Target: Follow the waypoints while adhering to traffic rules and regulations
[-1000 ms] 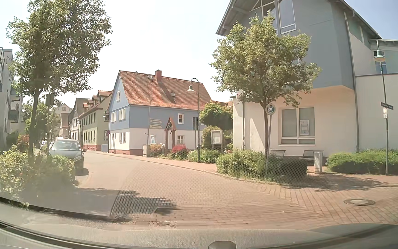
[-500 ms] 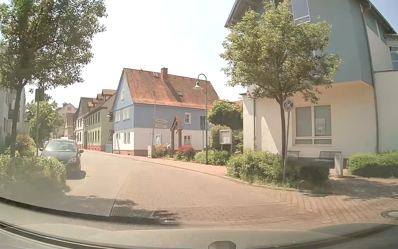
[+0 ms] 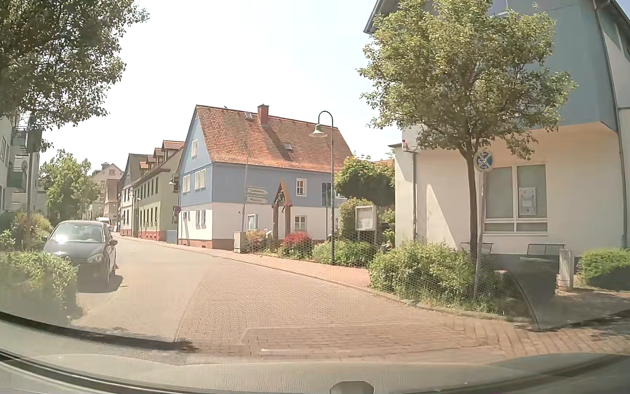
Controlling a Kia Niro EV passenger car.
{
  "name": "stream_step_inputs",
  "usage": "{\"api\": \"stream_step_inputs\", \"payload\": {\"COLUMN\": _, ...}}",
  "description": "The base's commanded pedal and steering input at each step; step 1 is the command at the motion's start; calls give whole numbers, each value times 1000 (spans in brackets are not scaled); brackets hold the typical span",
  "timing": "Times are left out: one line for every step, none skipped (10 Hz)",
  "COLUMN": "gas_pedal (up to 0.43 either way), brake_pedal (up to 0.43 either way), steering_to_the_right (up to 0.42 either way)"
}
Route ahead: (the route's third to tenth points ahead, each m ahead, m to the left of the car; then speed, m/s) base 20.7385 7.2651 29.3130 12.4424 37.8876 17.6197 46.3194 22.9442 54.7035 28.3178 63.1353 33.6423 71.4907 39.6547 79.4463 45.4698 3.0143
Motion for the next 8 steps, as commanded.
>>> {"api": "stream_step_inputs", "payload": {"gas_pedal": 319, "brake_pedal": 0, "steering_to_the_right": -11}}
{"api": "stream_step_inputs", "payload": {"gas_pedal": 319, "brake_pedal": 0, "steering_to_the_right": -11}}
{"api": "stream_step_inputs", "payload": {"gas_pedal": 319, "brake_pedal": 0, "steering_to_the_right": -18}}
{"api": "stream_step_inputs", "payload": {"gas_pedal": 311, "brake_pedal": 0, "steering_to_the_right": -29}}
{"api": "stream_step_inputs", "payload": {"gas_pedal": 311, "brake_pedal": 0, "steering_to_the_right": -45}}
{"api": "stream_step_inputs", "payload": {"gas_pedal": 311, "brake_pedal": 0, "steering_to_the_right": -59}}
{"api": "stream_step_inputs", "payload": {"gas_pedal": 311, "brake_pedal": 0, "steering_to_the_right": -74}}
{"api": "stream_step_inputs", "payload": {"gas_pedal": 311, "brake_pedal": 0, "steering_to_the_right": -89}}
